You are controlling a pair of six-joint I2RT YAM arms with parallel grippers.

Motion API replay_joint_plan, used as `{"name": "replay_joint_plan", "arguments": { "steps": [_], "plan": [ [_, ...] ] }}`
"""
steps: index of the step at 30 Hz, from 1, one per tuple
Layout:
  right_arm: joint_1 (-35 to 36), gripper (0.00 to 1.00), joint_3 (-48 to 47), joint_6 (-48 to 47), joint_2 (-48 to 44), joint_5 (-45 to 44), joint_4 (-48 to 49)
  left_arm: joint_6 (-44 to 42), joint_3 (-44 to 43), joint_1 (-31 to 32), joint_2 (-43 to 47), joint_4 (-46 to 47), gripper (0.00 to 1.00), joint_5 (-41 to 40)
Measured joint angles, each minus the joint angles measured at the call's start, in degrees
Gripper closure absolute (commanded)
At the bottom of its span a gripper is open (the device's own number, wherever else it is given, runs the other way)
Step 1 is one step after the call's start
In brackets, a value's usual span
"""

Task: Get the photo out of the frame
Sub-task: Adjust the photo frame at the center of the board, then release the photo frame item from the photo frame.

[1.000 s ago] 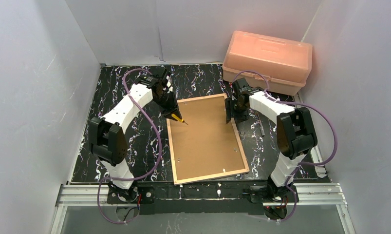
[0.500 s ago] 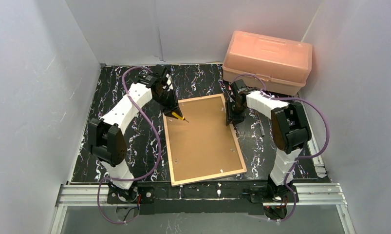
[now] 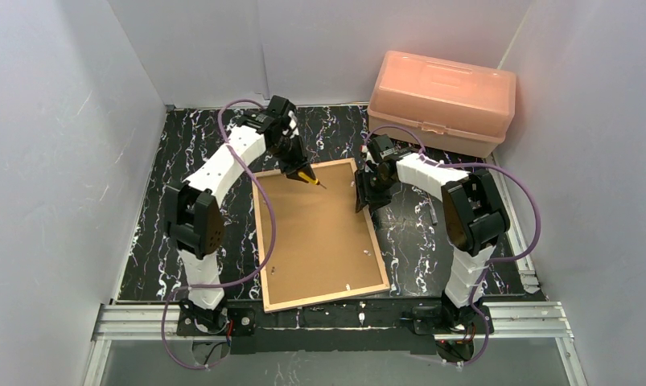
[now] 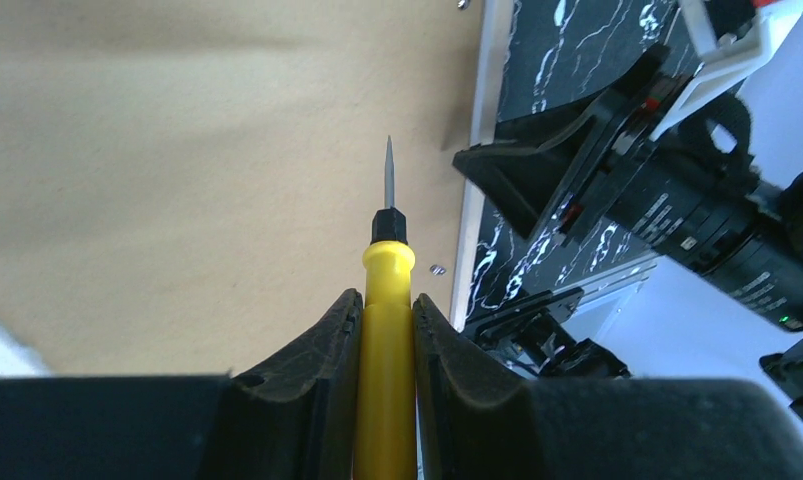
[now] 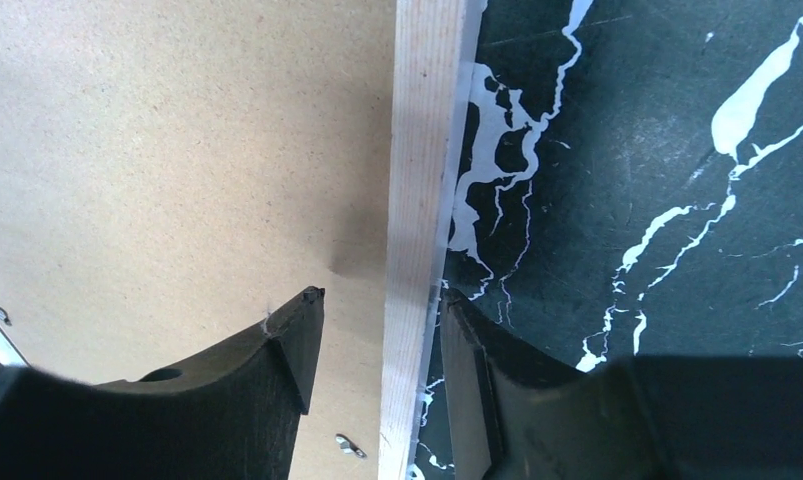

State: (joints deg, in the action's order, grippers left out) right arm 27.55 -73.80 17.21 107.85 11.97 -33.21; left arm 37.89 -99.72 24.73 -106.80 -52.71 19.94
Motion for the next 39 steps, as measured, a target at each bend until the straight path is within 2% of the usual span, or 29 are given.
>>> {"name": "replay_joint_plan", "arguments": {
  "steps": [11, 19, 39],
  "plan": [
    [-0.22, 0.53, 1.09, -1.97, -1.75, -0.24, -1.14, 5.07, -10.43, 4.94, -12.20, 4.31, 1.00, -0.11],
    [-0.22, 0.59, 3.17, -1.99, -2.29, -0.02, -0.42, 8.52, -15.80, 5.49, -19.30, 6.38, 1.00, 0.57],
    [-0.22, 0.64, 3.48, -0.85, -2.29, 0.17, 0.33, 10.36, -16.68, 5.46, -20.09, 7.76, 1.00, 2.47]
  ]
}}
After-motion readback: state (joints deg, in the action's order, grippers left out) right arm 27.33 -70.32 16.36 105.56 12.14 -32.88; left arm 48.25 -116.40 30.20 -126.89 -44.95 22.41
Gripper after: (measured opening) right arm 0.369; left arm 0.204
